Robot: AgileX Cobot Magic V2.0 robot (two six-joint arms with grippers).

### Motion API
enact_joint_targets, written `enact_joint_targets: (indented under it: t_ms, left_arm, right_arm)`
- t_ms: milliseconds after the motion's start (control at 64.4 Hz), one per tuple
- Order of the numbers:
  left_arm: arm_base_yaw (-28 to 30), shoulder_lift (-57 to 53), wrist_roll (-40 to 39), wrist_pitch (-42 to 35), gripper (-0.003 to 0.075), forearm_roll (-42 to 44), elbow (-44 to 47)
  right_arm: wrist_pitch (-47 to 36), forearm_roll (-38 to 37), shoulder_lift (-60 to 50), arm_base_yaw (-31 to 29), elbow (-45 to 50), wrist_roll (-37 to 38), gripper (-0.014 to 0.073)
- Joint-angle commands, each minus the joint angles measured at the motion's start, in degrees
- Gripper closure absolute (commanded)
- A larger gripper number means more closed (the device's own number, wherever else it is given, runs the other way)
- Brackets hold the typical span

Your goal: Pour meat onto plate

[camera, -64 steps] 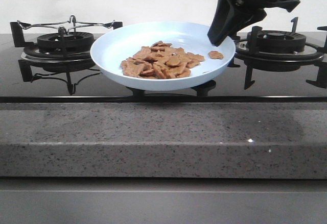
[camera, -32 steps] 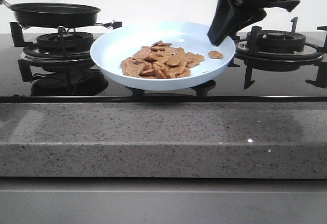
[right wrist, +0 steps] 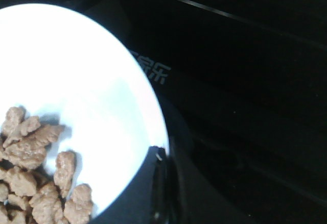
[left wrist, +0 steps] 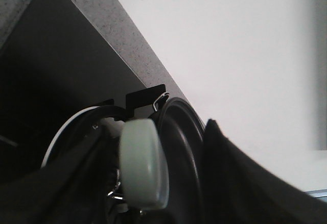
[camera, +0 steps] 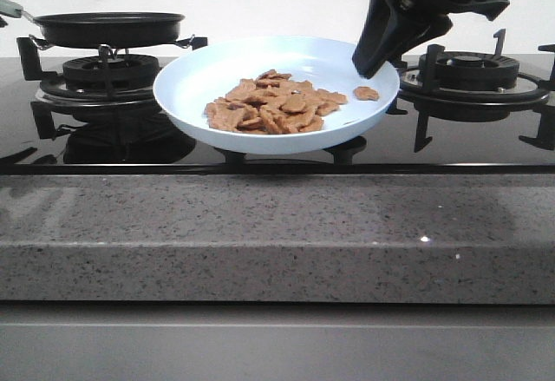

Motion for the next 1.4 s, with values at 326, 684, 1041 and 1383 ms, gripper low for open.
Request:
enact_joint_targets:
  t_ms: [326,684,1041,1383]
  left_arm:
    - [4.1,-6.39,-11.44,2.7,0.0197,22.73,-11.06]
    - [-3.83,-21.84,-24.59,-3.0,0.0205,61.37,-12.69]
    - [-22.82,-39.68,-43.97,-6.03,0.021,92.51,-0.89]
    - [-30.85,-62.03,-46.93,-8.09,0.021,94.6,21.19]
  right_arm:
    - [-2.36,0.81,-2.21,-0.07,-1.36,-0.5,0.0713]
    - [-2.36,0.81,-2.21,-0.07,-1.36,-0.5,0.0713]
    - [-2.36,0.81,-2.21,-0.07,-1.36,-0.5,0.0713]
    - [-2.36,0.81,-2.21,-0.07,-1.36,-0.5,0.0713]
